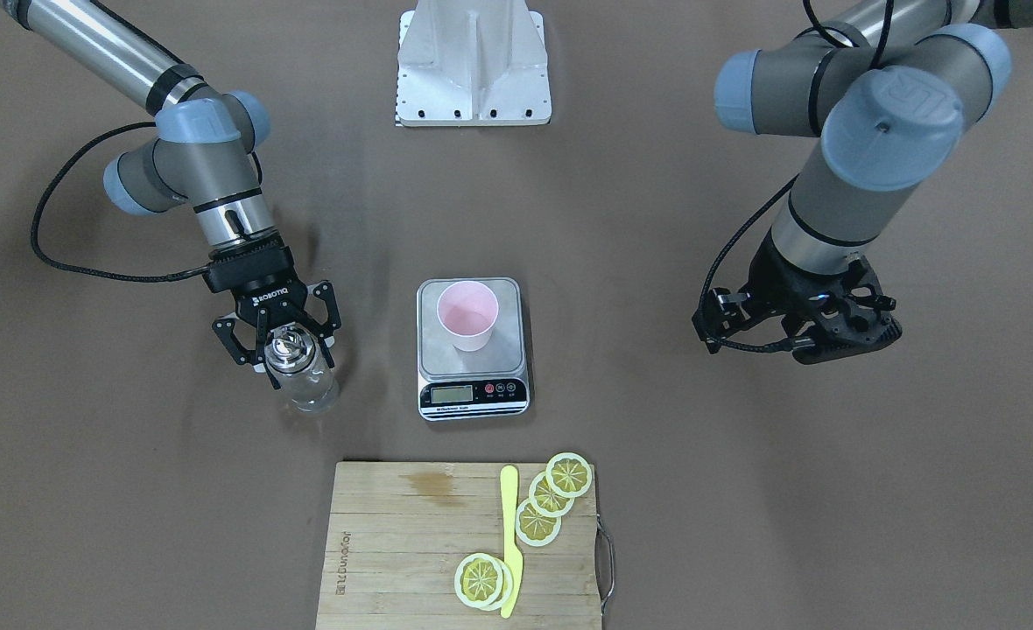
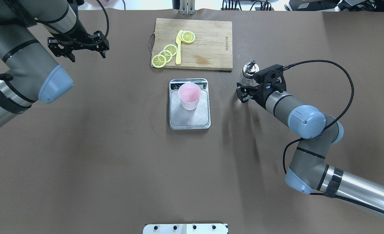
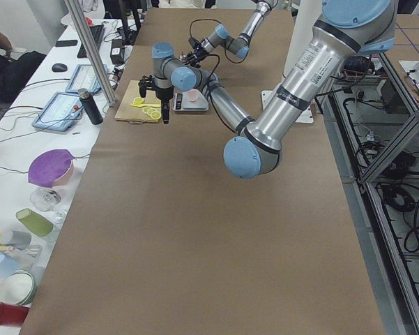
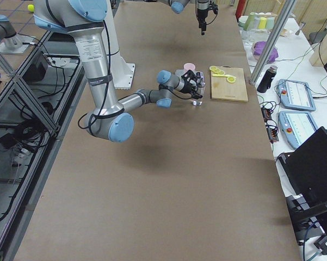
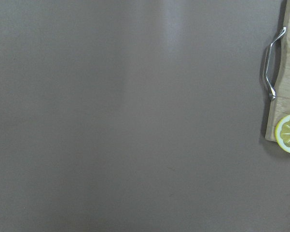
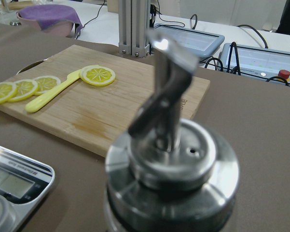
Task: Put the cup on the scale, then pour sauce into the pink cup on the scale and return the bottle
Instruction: 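Lift the bottle with the right gripper and tilt its spout over the pink cup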
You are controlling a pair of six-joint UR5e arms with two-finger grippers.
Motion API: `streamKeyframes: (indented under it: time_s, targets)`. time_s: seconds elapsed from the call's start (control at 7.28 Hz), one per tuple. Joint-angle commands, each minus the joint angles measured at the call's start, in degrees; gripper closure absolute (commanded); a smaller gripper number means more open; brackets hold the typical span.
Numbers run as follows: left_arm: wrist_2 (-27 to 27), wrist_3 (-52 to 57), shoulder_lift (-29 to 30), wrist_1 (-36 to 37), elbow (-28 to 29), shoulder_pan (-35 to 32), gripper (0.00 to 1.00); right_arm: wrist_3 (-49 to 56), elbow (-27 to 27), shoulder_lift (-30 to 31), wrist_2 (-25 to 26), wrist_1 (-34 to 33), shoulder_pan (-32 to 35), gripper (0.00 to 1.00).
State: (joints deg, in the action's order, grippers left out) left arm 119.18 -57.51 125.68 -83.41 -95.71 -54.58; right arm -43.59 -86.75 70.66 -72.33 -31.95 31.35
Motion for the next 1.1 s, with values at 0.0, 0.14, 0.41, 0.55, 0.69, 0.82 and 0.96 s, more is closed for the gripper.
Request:
streamKeyframes:
  time_s: [0.0, 0.14, 0.41, 0.55, 0.69, 0.82, 0.96]
  targets:
    - [0.00, -0.23, 0.00, 0.00, 0.00, 0.00, 0.02, 0.35, 0.00, -0.17, -0.61, -0.13, 1.16, 1.00]
    - [0.00, -0.23, 0.00, 0.00, 0.00, 0.00, 0.02, 0.44, -0.78, -0.70, -3.49, -2.05, 3.69, 1.00]
    - [0.00, 0.20, -0.09, -0.09, -0.35, -0.09, 0.02, 7.58, -7.61, -1.14, -5.20, -12.04, 6.00, 1.00]
    - [0.00, 0.38, -0.70, -0.26, -0.44, -0.09, 0.02, 11.65, -10.78, -1.23, -0.40, -17.40, 5.39, 1.00]
    - [0.00, 1.78, -1.22, -1.05, -0.44, -0.43, 0.02, 12.64, -12.64, -1.23, 6.08, -21.63, 1.29, 1.00]
    - [0.09, 5.36, -2.80, -1.84, -0.44, -2.35, 0.02, 13.96, -13.18, -2.27, 12.67, -25.93, -2.75, 1.00]
    - [0.44, 9.48, -4.55, -1.93, -0.44, -4.81, 0.02, 18.15, -13.18, -4.63, 17.96, -31.37, -5.31, 1.00]
